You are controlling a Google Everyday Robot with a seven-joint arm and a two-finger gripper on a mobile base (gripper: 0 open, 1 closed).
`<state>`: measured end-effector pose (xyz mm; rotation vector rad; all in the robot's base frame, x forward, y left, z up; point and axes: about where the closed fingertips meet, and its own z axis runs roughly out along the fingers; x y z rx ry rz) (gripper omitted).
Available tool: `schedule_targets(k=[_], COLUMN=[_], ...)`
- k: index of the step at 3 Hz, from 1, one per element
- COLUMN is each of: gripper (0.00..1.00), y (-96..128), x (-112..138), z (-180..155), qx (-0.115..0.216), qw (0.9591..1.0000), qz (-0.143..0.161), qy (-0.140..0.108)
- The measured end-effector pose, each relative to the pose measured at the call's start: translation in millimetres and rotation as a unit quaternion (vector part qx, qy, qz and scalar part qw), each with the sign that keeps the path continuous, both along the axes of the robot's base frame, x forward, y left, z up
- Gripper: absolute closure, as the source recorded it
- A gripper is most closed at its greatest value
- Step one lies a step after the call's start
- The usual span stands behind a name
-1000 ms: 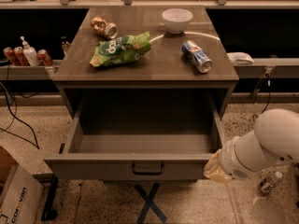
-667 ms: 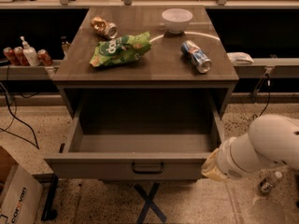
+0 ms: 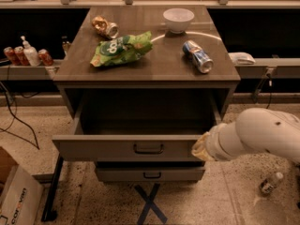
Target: Close top drawer
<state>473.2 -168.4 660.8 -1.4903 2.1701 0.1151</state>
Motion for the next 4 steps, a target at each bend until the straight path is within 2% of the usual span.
schedule_targets(k=[1, 2, 3, 4], gripper=[1.0, 1.0, 0.82, 0.6], y=[6.2, 8.7, 7.9, 9.0], x=[40.4, 70.4, 91.3, 90.8], z=[6.1, 8.4, 8.2, 8.2], qx=[0.01, 0.019, 0.031, 0.031], qw=[0.9992, 0.9982, 0.9975, 0.9975], qz=[-0.001, -0.003, -0.009, -0.008], qy=[-0.039, -0.057, -0.063, -0.063])
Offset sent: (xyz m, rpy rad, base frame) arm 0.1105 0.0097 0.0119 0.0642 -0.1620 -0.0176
